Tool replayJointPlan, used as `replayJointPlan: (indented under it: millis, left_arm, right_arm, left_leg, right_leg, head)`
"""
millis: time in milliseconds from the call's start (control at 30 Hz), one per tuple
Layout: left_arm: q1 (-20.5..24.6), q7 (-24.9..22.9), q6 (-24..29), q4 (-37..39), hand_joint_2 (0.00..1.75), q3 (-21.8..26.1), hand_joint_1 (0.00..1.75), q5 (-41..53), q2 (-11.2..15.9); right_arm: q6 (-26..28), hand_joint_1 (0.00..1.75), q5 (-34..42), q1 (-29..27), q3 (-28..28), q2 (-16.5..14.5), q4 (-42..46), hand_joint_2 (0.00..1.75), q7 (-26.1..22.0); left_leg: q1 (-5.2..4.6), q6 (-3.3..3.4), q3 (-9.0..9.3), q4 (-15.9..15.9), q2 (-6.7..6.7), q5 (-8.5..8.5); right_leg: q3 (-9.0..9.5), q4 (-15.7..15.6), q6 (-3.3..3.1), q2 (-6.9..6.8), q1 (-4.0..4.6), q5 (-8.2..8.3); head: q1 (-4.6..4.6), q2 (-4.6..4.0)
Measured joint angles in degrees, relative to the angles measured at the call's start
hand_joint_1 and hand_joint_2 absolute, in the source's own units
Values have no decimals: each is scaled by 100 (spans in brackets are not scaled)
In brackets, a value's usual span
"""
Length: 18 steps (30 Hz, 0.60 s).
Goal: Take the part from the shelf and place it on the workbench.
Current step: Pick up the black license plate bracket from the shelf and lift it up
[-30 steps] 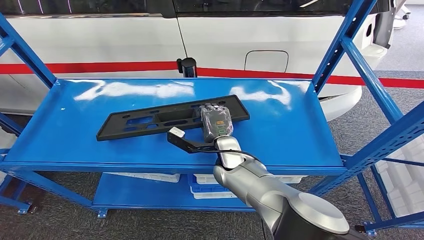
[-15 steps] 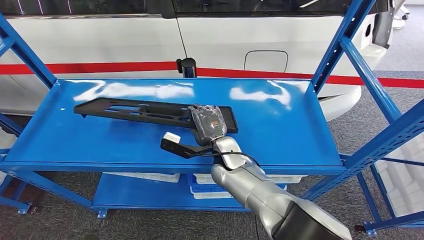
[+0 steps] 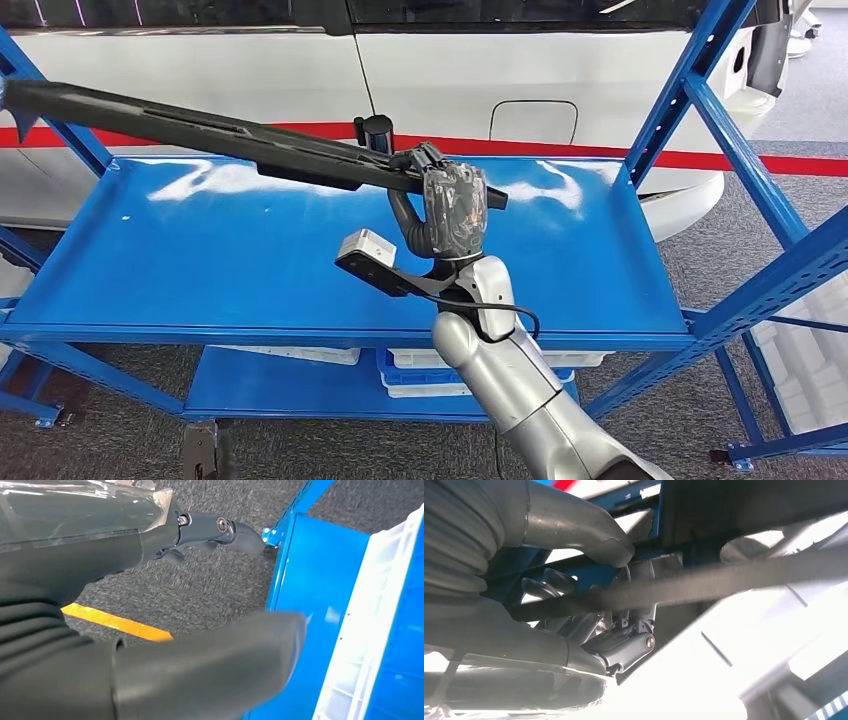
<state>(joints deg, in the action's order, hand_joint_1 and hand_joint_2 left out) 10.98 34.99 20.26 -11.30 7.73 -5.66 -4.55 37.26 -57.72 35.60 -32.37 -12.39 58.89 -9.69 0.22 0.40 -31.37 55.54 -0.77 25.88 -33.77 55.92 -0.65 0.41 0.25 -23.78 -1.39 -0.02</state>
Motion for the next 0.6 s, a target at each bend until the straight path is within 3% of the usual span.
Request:
replayJointPlan:
  millis: [267, 367, 500, 600]
  left_arm:
    - [-10, -360, -114, 1, 175, -12, 0, -83, -63]
    - [-42, -541, -268, 2, 175, -6, 0, -252, -69]
    - [-97, -807, -467, 4, 175, 56, 0, -516, -33]
    - [-125, -908, -569, 6, 175, 69, 0, -525, -5]
  right_arm:
    - [16, 175, 182, -468, 275, 192, 1022, 175, -173]
    - [-30, 175, 789, -647, 319, 269, 1292, 175, -417]
    - [-246, 175, 1725, -852, 324, 366, 1585, 175, -769]
    - [-459, 175, 2193, -962, 308, 396, 1750, 175, -911]
  left_leg:
    - [-3, 1, 0, 0, 0, 1]
    - [-5, 10, -4, 8, 0, 6]
    - [-14, 70, -23, 50, 1, 37]
    - [-19, 127, -21, 38, 2, -2]
  right_leg:
    - [0, -1, 0, 0, -3, 0]
    - [0, -3, 3, 0, -10, 1]
    - [1, -6, 18, 1, -30, 7]
    - [11, -31, 73, 1, -31, 45]
  head:
    - [-1, 0]
    - [0, 0]
    - [-3, 0]
    - [-4, 0]
